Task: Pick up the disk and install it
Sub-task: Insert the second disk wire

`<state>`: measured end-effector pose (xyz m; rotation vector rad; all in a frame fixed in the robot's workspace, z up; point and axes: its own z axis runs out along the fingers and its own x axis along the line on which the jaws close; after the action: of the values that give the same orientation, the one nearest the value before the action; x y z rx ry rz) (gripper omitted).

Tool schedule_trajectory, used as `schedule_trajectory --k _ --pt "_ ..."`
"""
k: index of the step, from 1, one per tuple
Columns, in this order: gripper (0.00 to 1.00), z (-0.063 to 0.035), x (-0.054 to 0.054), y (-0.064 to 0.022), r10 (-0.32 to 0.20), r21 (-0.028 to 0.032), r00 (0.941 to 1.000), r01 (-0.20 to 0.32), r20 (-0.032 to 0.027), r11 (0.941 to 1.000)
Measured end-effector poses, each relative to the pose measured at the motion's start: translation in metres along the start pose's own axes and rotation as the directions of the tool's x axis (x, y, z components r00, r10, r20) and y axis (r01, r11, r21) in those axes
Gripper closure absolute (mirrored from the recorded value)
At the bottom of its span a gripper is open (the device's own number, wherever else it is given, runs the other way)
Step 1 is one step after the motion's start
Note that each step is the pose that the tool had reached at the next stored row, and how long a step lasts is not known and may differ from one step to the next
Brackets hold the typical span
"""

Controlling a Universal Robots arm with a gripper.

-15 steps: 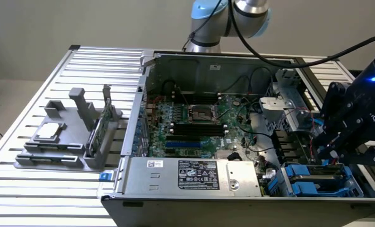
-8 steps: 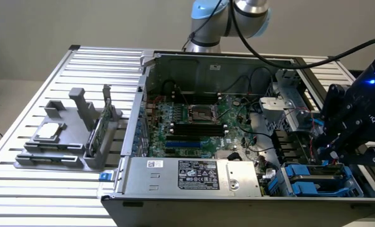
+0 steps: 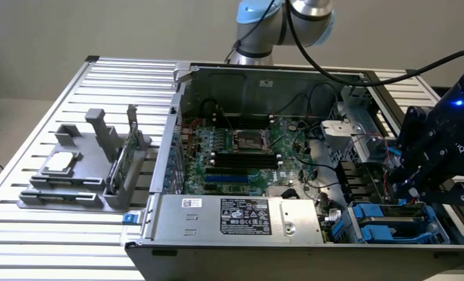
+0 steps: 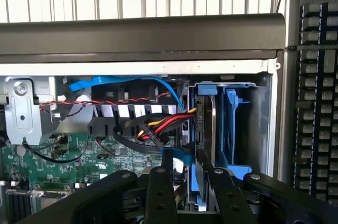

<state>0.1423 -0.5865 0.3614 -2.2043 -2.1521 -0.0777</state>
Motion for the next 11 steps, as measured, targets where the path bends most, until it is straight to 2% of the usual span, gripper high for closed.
schedule_trajectory --k 3,4,5,6,11 --pt "0.71 0.0008 0.0012 0.0001 0.0 -0.0002 1.0 0.0 0.0052 1.0" --pt "0.77 0.0009 0.0016 0.0002 0.0 -0.0002 1.0 0.0 0.0064 1.0" --pt "0.77 0.0011 0.0019 0.0002 0.0 -0.0002 1.0 0.0 0.0074 1.0" --pt "0.83 0.0013 0.0021 0.0002 0.0 -0.0002 1.0 0.0 0.0082 1.0" --pt "0.83 0.0035 0.0019 0.0001 0.0 -0.0002 1.0 0.0 0.0095 1.0"
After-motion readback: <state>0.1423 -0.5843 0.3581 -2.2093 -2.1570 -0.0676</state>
